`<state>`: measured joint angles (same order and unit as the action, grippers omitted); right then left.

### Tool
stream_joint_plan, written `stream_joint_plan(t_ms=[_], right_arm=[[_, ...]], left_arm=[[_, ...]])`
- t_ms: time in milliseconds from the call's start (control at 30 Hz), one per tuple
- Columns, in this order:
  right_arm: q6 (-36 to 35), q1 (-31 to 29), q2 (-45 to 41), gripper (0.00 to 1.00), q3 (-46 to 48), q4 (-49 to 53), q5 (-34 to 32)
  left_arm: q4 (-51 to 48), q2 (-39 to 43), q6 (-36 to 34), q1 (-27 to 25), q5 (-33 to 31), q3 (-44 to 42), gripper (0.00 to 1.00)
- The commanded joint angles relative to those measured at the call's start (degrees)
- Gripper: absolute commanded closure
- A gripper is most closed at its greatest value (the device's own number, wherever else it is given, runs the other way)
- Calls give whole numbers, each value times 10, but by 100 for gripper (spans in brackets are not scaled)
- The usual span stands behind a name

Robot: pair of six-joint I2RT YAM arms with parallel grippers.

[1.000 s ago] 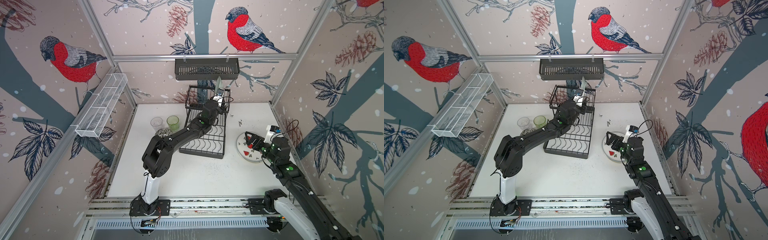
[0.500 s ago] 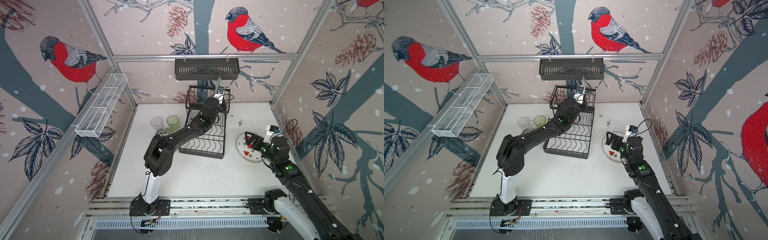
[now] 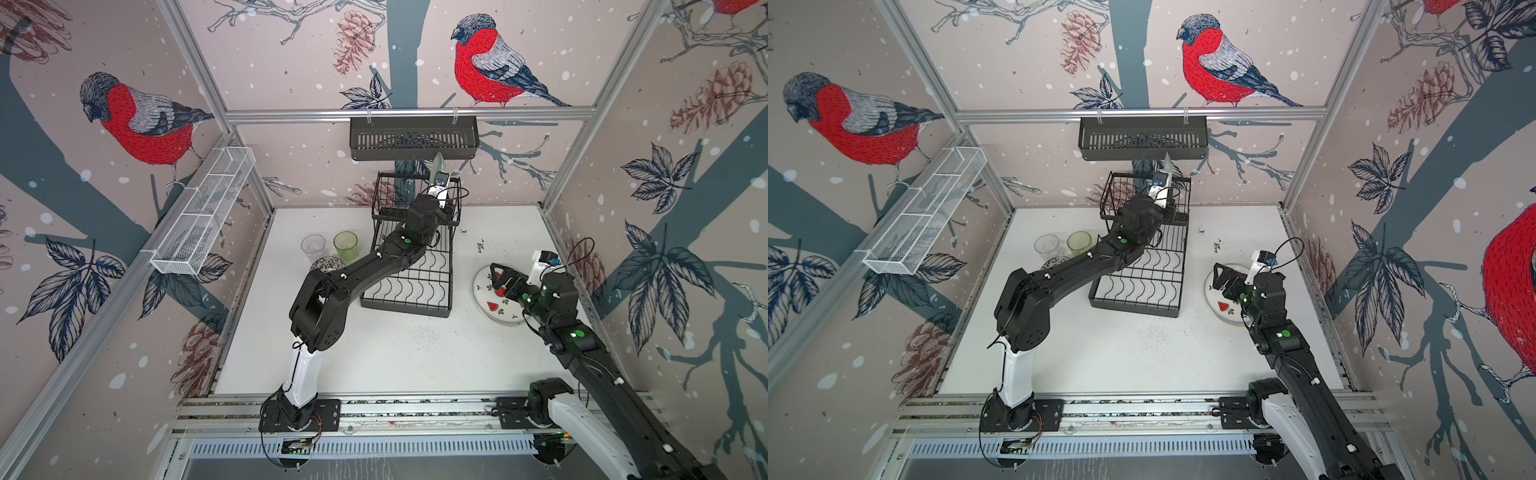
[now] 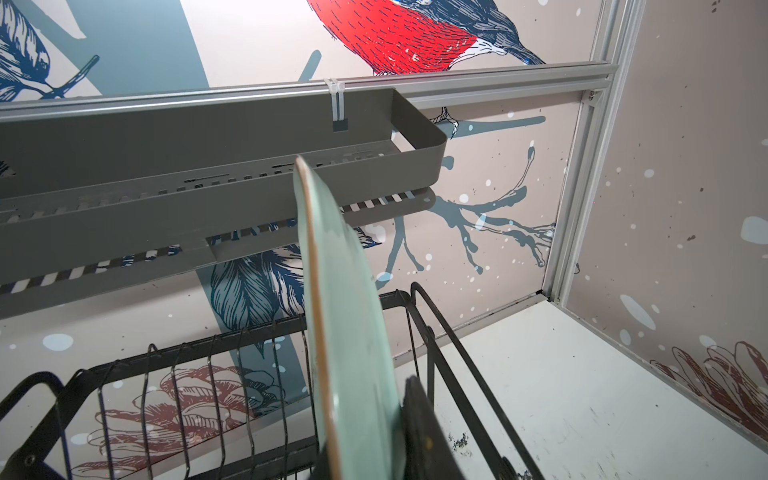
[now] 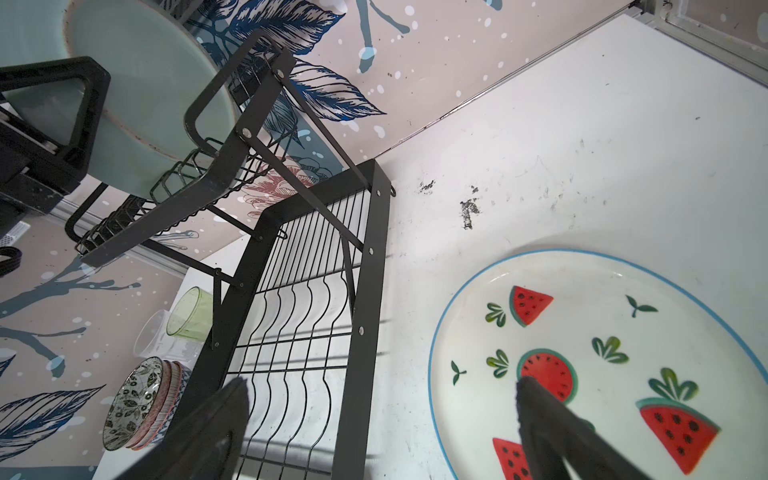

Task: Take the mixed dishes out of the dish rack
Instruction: 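Lift the green plate up out of the upper rack with left gripper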

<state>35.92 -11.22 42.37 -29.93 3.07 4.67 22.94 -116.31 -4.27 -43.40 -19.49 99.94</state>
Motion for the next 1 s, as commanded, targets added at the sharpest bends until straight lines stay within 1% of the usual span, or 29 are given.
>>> stream_joint_plan(t_ms=[0, 67, 133, 167, 300, 667, 967], right_arm=[[-5, 1, 0, 1, -3, -8, -4], [-5, 2, 2, 0, -4, -7, -4], [-5, 3, 4, 1, -6, -4, -4], [-5, 4, 5, 0, -7, -3, -4], [-3, 7, 8, 1, -8, -3, -4], [-3, 19, 4, 1, -14, 13, 3], [-5, 27, 5, 0, -20, 15, 7]], left_arm=[[30, 1, -61, 2, -29, 4, 89], [33, 2, -64, 2, -30, 7, 93], [37, 3, -66, 3, -31, 8, 99], [41, 4, -67, 3, -32, 7, 100], [52, 10, -64, 4, -36, 3, 100], [92, 64, -45, 11, -9, -52, 100], [112, 83, -31, 15, 3, -68, 100]])
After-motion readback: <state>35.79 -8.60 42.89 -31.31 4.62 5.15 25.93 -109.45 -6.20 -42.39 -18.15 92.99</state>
